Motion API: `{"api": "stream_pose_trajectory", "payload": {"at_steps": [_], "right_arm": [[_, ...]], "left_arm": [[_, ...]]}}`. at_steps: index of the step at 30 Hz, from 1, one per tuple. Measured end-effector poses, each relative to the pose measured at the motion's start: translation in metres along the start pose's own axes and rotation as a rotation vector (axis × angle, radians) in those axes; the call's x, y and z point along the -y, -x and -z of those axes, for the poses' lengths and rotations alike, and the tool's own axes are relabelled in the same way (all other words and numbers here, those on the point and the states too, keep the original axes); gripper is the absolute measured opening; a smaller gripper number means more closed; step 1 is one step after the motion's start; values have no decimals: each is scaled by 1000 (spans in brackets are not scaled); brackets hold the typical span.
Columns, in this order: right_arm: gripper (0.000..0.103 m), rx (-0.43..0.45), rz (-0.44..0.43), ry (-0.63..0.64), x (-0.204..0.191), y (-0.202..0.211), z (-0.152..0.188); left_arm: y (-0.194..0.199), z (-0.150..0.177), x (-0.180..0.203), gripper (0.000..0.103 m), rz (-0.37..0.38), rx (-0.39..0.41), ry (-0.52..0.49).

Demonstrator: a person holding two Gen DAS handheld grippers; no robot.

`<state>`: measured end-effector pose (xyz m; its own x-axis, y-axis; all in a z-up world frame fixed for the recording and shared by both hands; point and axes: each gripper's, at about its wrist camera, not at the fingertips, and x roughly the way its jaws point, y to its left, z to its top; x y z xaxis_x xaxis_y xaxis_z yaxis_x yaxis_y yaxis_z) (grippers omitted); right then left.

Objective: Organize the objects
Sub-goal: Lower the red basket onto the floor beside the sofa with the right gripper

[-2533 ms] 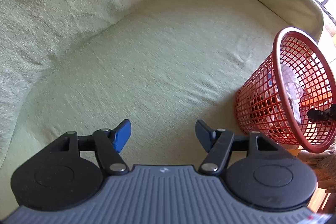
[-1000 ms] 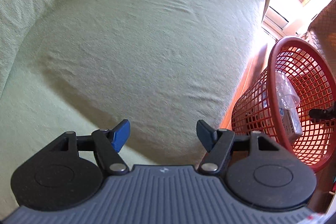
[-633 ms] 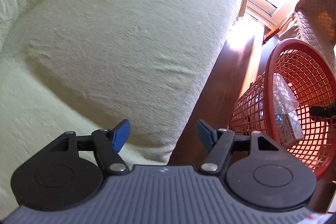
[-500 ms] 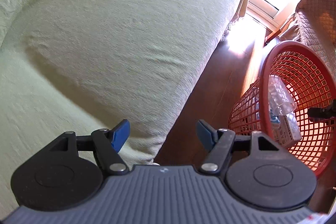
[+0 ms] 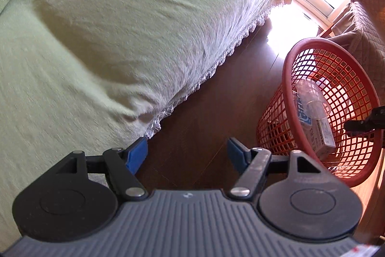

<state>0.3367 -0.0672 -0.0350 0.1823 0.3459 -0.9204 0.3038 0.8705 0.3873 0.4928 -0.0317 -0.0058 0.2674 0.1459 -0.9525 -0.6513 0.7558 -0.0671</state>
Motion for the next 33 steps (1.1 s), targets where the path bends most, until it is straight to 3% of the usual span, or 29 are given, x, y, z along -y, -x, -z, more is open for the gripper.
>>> {"api": "stream_pose_trajectory", "payload": {"at_steps": [12, 20, 26, 33], "right_arm": [[10, 0, -40, -15, 53, -133, 13], [10, 36, -74, 34, 87, -230, 15], [11, -13, -92, 43, 97, -269, 15], [11, 15, -131, 109, 96, -280, 17]], "left_arm": [[-134, 48, -4, 69, -29, -3, 65], [-219, 70, -8, 69, -43, 34, 57], [-242, 84, -19, 69, -53, 26, 59], [-233, 88, -28, 69, -98, 85, 97]]}}
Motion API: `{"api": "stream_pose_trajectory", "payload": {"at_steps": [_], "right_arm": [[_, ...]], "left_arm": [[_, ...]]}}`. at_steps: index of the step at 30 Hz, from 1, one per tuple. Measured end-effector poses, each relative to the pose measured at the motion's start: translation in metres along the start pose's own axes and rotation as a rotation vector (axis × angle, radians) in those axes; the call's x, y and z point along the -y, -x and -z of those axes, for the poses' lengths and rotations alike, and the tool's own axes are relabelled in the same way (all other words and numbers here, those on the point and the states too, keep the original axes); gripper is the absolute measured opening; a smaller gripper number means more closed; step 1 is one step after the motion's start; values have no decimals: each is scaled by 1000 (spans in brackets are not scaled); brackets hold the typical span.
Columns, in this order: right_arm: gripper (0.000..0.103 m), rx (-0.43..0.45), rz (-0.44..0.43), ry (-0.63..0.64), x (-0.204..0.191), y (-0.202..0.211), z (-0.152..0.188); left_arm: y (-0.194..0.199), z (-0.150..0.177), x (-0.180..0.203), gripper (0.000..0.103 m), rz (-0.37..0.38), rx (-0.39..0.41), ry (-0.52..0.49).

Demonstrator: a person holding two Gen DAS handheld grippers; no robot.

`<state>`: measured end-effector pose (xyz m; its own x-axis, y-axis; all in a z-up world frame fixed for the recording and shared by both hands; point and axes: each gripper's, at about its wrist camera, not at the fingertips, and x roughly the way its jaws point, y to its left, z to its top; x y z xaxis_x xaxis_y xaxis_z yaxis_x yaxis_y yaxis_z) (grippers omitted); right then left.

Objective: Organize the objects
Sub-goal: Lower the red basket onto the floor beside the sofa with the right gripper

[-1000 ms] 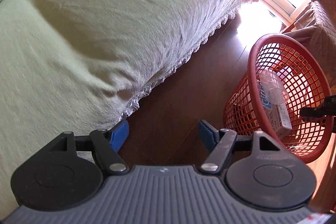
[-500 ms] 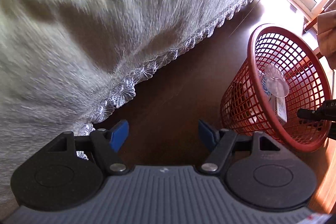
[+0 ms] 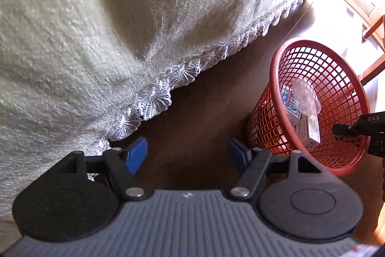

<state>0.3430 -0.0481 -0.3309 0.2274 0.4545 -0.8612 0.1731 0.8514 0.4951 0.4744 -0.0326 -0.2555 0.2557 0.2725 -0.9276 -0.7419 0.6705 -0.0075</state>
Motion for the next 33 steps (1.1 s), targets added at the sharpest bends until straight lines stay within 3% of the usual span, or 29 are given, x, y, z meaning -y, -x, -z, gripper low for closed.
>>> {"api": "stream_pose_trajectory", "payload": {"at_steps": [8, 10, 13, 16, 17, 25, 33], "right_arm": [[15, 7, 50, 105, -5, 0, 5], [19, -5, 100, 148, -13, -3, 4], [42, -24, 146, 185, -22, 0, 5], [87, -4, 96, 200, -24, 22, 5], [93, 12, 83, 206, -26, 31, 5], [93, 118, 82, 256, -56, 119, 7], [93, 237, 79, 380, -107, 218, 51]], "left_arm": [[18, 7, 1, 74, -3, 32, -6], [22, 9, 0, 76, -2, 38, -11], [29, 15, -3, 81, -6, 42, -15], [39, 20, -7, 82, -7, 50, -10], [43, 22, -9, 83, -8, 54, -8], [89, 23, -18, 87, -6, 119, -7], [159, 28, -24, 91, 14, 189, 0]]}}
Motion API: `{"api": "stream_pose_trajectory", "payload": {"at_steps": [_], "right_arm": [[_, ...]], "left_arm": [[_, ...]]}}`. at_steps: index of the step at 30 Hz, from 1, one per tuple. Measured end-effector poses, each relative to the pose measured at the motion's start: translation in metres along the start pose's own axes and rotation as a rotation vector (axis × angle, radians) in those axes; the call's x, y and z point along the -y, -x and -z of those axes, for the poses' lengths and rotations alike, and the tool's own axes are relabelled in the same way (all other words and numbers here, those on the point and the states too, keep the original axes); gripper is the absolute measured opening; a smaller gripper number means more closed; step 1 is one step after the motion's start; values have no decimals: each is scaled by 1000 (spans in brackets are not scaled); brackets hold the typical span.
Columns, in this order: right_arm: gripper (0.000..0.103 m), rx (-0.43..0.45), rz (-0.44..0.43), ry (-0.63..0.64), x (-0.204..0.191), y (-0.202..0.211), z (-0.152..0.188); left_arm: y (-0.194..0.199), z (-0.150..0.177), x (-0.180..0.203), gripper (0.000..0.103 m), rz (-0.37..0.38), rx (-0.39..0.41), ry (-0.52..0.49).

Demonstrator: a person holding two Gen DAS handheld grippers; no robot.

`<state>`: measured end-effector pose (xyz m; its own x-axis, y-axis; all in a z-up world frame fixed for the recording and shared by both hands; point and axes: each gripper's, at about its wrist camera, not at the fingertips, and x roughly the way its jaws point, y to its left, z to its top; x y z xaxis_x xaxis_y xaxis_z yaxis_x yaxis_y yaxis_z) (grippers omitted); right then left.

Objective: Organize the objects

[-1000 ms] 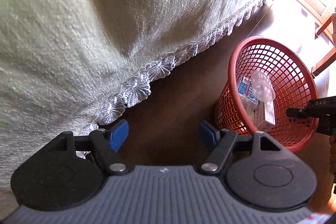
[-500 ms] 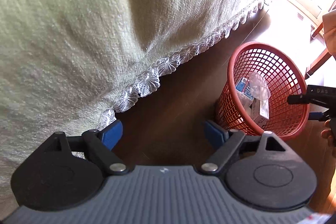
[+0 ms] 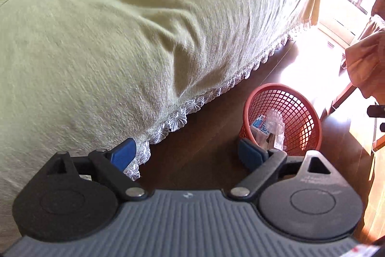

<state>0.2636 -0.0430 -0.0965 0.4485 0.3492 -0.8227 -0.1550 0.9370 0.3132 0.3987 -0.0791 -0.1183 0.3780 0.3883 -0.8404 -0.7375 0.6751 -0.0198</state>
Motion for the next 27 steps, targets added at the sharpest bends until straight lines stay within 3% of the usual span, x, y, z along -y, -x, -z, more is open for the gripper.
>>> {"api": "stream_pose_trajectory", "payload": {"at_steps": [6, 13, 27], "right_arm": [[93, 64, 14, 112, -48, 70, 28], [93, 69, -3, 152, -85, 130, 85], [93, 77, -25, 249, -113, 185, 172]], "left_arm": [[57, 20, 2, 95, 13, 50, -32], [127, 43, 0, 98, 52, 114, -17], [226, 107, 12, 102, 54, 214, -56]]}}
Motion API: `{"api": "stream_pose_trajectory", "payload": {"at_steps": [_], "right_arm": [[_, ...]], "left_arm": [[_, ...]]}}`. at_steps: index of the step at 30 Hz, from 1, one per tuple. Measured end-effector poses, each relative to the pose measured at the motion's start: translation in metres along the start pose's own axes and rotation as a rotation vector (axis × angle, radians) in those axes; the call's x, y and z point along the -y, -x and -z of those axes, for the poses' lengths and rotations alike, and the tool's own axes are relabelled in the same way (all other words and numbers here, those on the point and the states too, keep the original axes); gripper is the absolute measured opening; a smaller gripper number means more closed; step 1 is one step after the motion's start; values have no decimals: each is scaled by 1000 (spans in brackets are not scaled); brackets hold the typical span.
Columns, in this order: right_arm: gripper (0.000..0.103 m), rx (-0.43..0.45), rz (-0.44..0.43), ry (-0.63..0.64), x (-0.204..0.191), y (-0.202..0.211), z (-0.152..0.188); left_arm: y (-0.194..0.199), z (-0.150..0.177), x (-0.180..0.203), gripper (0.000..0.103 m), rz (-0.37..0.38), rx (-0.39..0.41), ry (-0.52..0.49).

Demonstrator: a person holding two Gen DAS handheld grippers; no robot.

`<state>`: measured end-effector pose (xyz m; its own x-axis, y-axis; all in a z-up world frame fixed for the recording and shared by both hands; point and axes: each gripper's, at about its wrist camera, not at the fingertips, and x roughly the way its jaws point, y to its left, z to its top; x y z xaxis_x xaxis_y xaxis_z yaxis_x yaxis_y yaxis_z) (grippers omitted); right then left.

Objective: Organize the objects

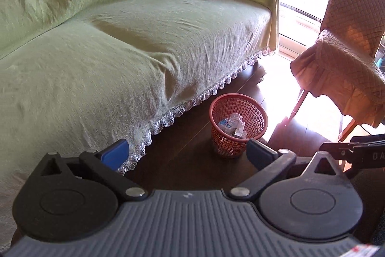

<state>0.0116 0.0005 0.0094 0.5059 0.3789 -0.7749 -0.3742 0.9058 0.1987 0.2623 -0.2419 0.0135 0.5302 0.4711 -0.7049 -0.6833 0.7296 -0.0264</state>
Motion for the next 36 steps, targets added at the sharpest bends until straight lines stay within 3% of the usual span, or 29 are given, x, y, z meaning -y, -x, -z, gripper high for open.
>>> {"api": "stream_pose_trajectory", "payload": {"at_steps": [17, 36], "right_arm": [[93, 56, -10, 84, -13, 42, 47], [93, 18, -12, 94, -18, 20, 43]], "left_arm": [[49, 35, 10, 102, -33, -2, -13], [27, 44, 13, 102, -45, -75, -12]]}}
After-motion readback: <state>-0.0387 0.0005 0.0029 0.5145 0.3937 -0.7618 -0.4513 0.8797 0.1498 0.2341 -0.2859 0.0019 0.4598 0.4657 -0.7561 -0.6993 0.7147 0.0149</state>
